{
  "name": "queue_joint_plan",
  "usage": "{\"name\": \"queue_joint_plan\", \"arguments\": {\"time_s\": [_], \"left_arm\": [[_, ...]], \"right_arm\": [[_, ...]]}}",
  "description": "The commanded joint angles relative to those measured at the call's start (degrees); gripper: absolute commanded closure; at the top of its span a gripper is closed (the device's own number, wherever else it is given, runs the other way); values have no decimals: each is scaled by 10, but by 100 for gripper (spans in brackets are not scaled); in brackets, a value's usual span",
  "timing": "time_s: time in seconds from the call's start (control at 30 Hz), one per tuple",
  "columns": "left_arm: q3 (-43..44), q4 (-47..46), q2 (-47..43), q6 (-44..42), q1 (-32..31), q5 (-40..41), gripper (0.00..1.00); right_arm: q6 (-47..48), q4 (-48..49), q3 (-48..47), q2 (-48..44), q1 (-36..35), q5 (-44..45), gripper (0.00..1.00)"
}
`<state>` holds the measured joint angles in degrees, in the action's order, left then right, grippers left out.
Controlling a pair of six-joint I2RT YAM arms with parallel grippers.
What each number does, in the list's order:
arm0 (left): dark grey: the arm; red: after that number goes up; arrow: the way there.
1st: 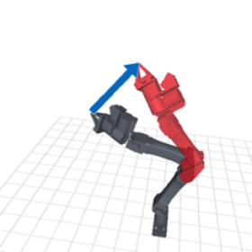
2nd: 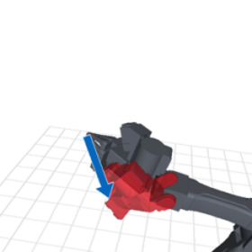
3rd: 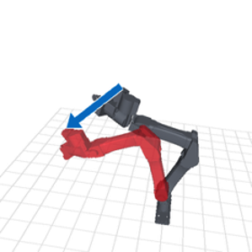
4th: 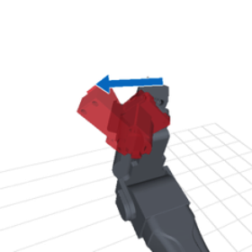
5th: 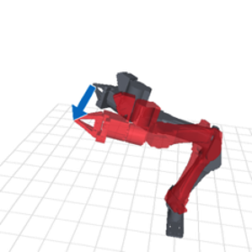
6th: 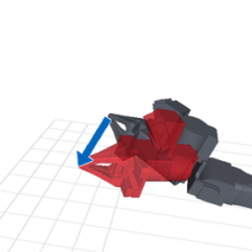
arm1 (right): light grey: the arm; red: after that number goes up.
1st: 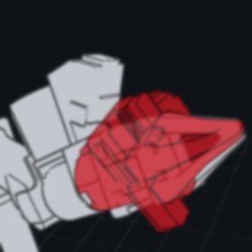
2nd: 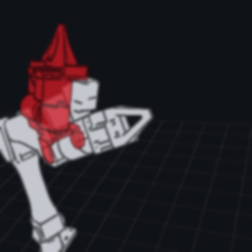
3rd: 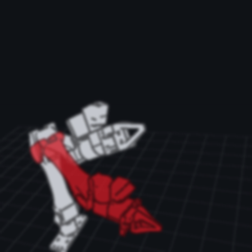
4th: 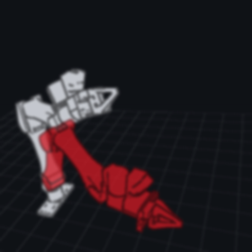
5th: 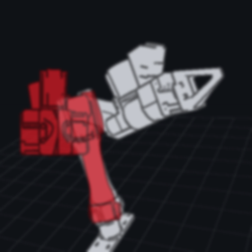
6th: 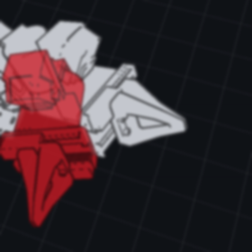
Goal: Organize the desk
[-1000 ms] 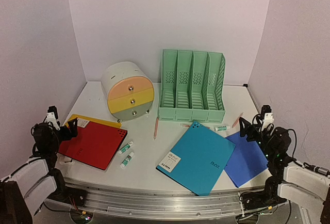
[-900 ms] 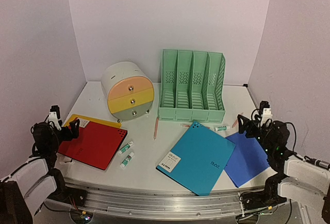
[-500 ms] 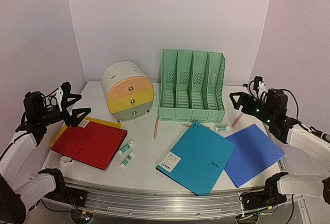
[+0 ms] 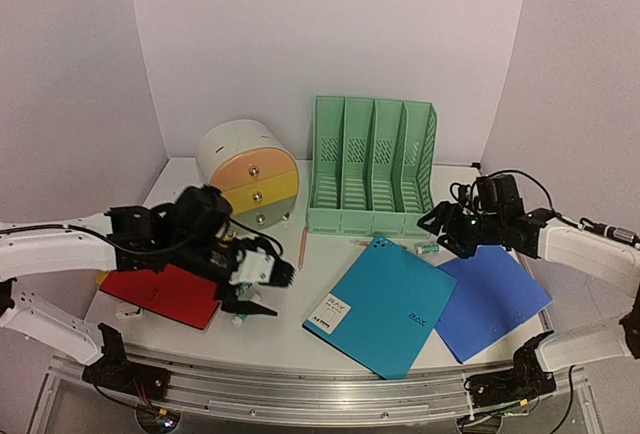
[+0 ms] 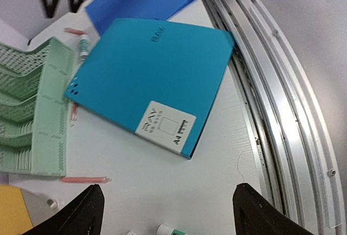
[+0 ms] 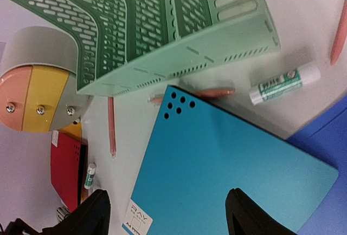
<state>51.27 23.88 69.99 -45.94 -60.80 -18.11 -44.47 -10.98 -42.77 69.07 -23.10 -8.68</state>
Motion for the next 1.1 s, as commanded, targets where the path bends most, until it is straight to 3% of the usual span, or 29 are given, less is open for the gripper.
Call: {"name": "queue_joint_plan", "arguments": {"time_s": [0.0, 0.1, 0.13, 0.23, 0.43, 0.57, 0.77, 0.87, 1.07], "left_arm": [[-130, -250, 37, -175, -92, 202, 20], [-252, -522, 50, -300, -117, 203, 17], [-253, -548, 64, -306, -121, 201, 18], [-231, -564, 113, -284, -126, 212, 27], [-258, -641, 191, -309, -126, 189, 36], [-237, -651, 244, -327, -123, 193, 49], [-212, -659, 298, -340, -123, 202, 53], [-207, -662, 306, -339, -123, 200, 58], [-201, -673, 340, -352, -122, 206, 58]], "right_arm": [[-89, -75, -9, 7, -52, 62, 26], [-113, -74, -3, 5, -78, 84, 26], [-115, -74, -2, 3, -85, 89, 26], [-121, -69, 10, -7, -100, 109, 26], [-124, -58, 43, -48, -104, 122, 26], [-133, -57, 65, -93, -106, 134, 26], [-138, -57, 89, -144, -106, 153, 26], [-128, -57, 88, -138, -106, 147, 26], [-102, -56, 68, -106, -106, 135, 26]]}}
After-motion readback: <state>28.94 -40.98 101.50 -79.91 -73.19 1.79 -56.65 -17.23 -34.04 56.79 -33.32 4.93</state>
